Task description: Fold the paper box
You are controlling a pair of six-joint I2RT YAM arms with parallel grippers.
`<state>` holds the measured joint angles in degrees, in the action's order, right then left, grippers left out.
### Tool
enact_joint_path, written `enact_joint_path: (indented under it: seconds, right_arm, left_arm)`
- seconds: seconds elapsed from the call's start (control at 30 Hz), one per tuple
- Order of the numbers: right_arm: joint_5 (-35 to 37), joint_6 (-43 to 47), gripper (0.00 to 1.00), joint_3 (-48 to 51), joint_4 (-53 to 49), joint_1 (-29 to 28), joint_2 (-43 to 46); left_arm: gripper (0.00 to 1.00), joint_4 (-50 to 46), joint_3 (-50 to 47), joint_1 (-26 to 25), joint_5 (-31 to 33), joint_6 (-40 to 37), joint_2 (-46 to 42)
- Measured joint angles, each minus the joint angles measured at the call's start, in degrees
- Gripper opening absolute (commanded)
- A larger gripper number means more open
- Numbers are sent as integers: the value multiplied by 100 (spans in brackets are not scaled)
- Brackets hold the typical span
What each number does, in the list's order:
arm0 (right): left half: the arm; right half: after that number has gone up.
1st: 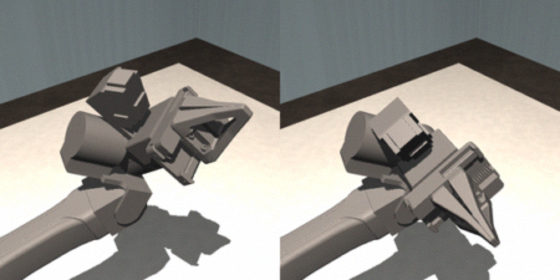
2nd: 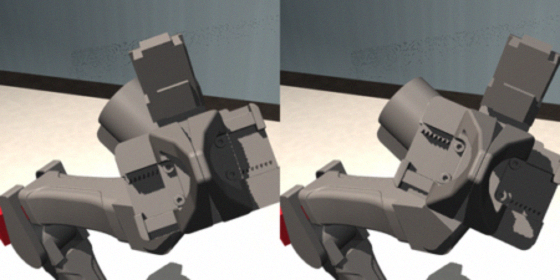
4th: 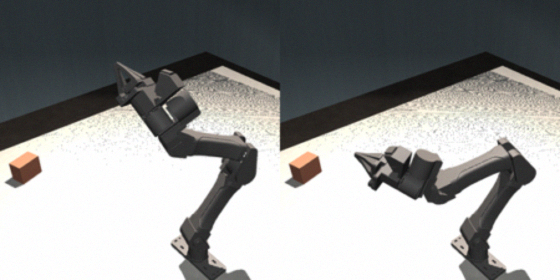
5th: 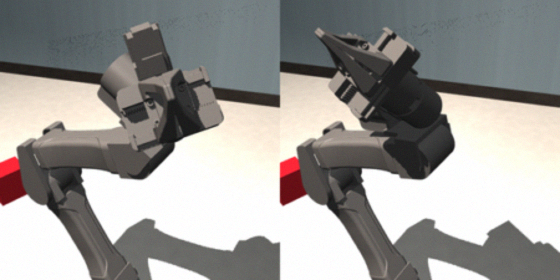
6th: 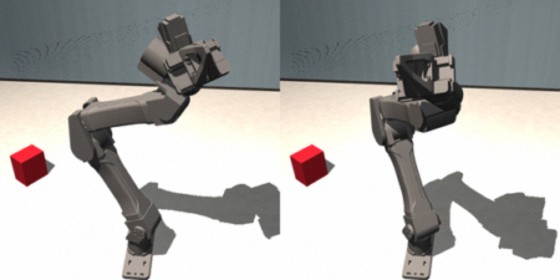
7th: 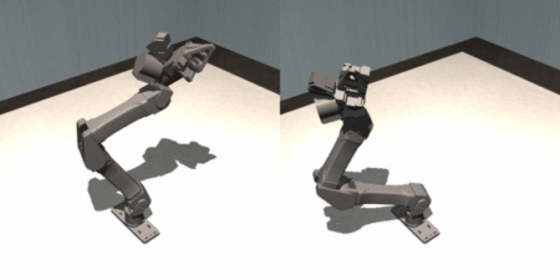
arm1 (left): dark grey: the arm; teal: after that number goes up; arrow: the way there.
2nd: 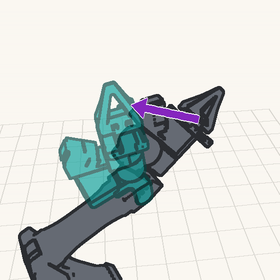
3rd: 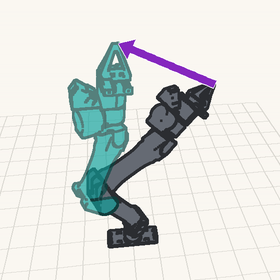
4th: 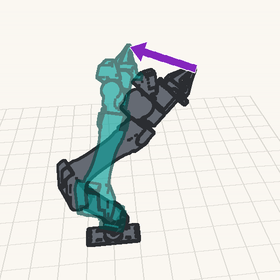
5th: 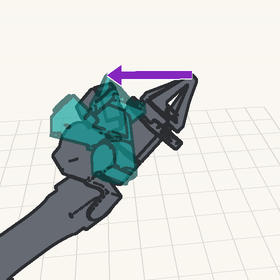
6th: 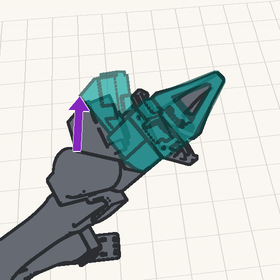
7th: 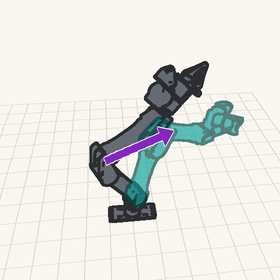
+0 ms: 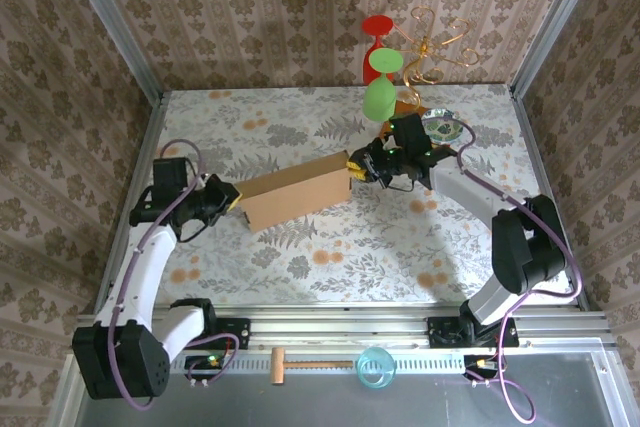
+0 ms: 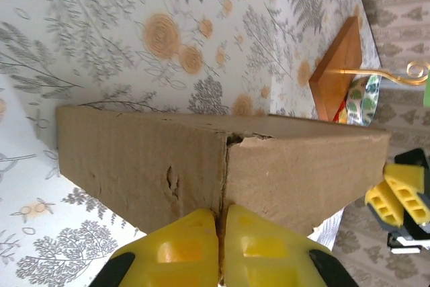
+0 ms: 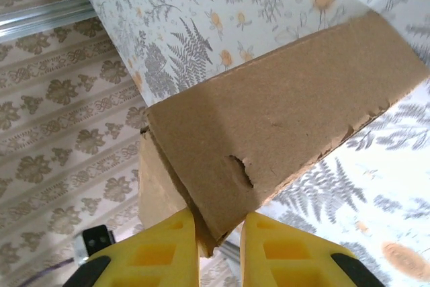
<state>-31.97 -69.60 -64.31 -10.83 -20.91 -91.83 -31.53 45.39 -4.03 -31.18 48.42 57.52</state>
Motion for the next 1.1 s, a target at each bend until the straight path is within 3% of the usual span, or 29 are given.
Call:
enact_joint_path:
  seconds: [0.2,0.5,0.57,0.63,0.7,0.73,0.77,0.93,1.1]
  right_arm:
    - [-101,1344,25,944,321,170,745]
    - [98,1810,33,2133,116,243,1187]
    - [229,1836,39,2142,-17,245,1239]
    - [435,1871,52,2129,-190,245,1427]
    - [765,1912,67,2028,-514,245,1753]
    - [1023,1980,99,1895,-752,245,1963]
    - [1316,2022,100,1749,-970,245,2166]
    - [3034,2463,100,1113,-1768,245,3491]
    - [5119,3032,100,1344,-1797,245,4369]
  left_arm:
    - [22,323,-553,-627,409,-37,-667]
    - [34,365,-1198,-1064,444,116,-1172]
    - [39,372,-1209,-1064,446,186,-1231]
    - [44,328,-1163,-1060,468,223,-1263]
    - [50,166,-975,-1021,501,214,-1252]
    - [68,59,-807,-951,509,199,-1246]
    - [99,-20,-621,-839,542,157,-1237]
    - [100,-289,297,-201,1152,-48,-1401]
    - [100,-632,431,-188,2796,-249,-1781]
